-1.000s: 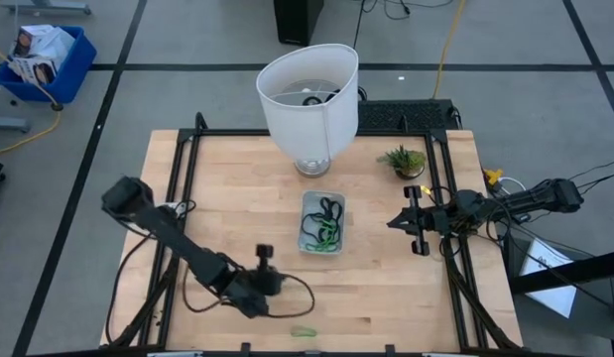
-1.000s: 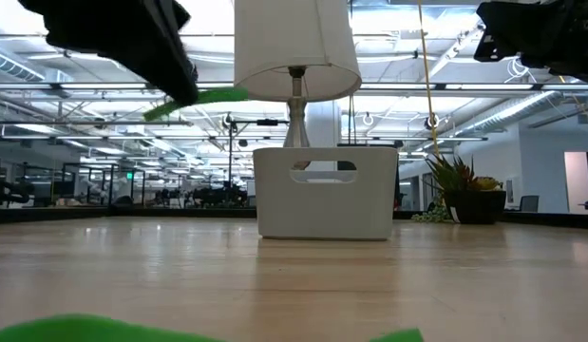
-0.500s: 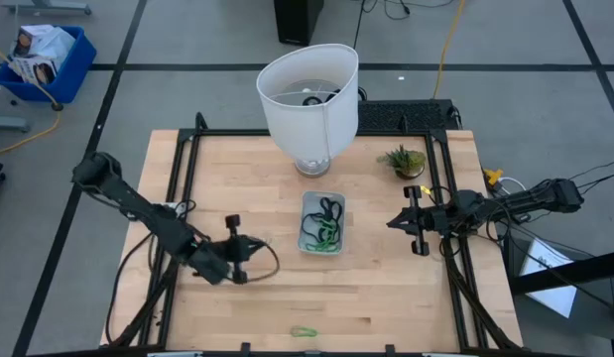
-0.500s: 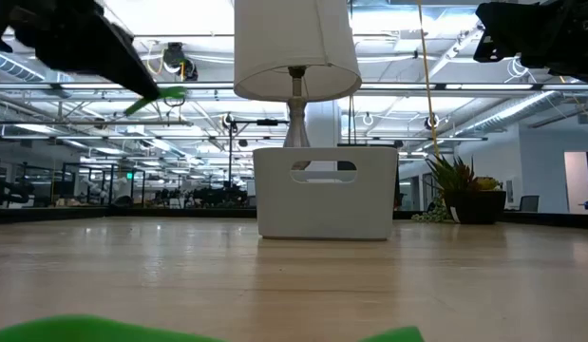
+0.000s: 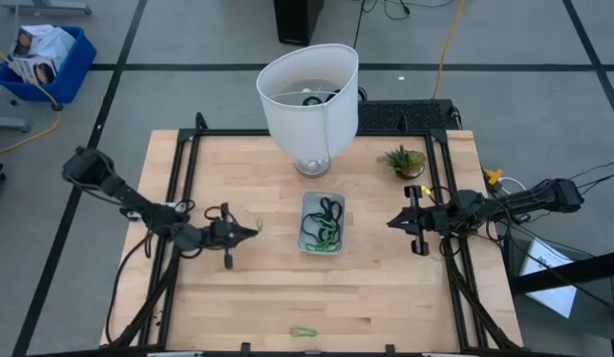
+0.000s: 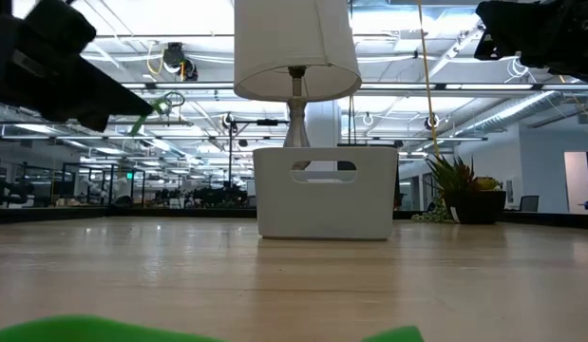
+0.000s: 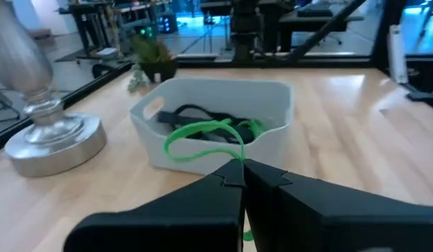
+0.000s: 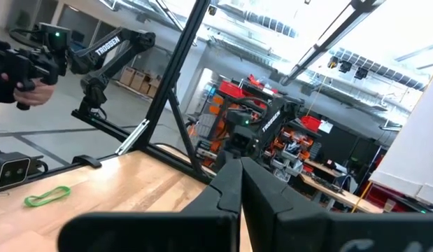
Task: Pick and place rubber bands into bin
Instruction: Put the green rubber band into the gray bin
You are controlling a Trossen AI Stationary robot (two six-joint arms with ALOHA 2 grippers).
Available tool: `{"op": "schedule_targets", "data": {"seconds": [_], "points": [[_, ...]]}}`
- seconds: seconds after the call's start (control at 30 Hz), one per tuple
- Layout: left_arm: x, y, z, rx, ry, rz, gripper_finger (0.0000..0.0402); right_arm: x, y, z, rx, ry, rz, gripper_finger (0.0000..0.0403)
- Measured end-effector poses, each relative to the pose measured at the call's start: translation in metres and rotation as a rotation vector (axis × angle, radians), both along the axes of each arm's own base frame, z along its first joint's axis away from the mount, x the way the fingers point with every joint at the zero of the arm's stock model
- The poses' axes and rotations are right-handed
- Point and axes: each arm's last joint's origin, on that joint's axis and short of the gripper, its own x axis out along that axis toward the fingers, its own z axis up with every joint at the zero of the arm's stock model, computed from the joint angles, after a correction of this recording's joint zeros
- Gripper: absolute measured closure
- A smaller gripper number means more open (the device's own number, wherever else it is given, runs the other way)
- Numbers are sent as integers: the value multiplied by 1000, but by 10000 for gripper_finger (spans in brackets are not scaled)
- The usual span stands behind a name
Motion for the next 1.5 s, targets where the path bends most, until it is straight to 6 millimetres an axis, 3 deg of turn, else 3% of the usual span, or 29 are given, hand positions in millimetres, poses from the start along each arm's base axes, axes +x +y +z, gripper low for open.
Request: {"op": "schedule_targets", "data": {"seconds": [0.13, 0.27, 0.47, 0.67, 0.83, 1.03, 1.27, 1.5], "points": [[7, 10, 2, -18, -5, 46, 401, 0, 0, 0, -18, -5, -5, 403], [24, 19, 18, -16, -39, 52, 401, 0, 0, 1, -24, -15, -7, 403], [69, 29, 54, 33, -42, -6, 401, 0, 0, 1, -30, -24, -9, 403], [120, 32, 74, 68, 44, -73, 401, 0, 0, 1, -30, -24, -8, 403], [161, 30, 64, 80, 152, -152, 402, 0, 0, 1, -36, -25, -10, 403], [193, 31, 43, 75, 256, -192, 401, 0, 0, 1, -41, -23, -11, 403], [205, 36, 23, -11, 335, -211, 390, 0, 0, 1, -41, -23, -11, 403], [205, 37, 25, -23, 322, -207, 305, 0, 0, 1, -44, -24, -12, 403]]}}
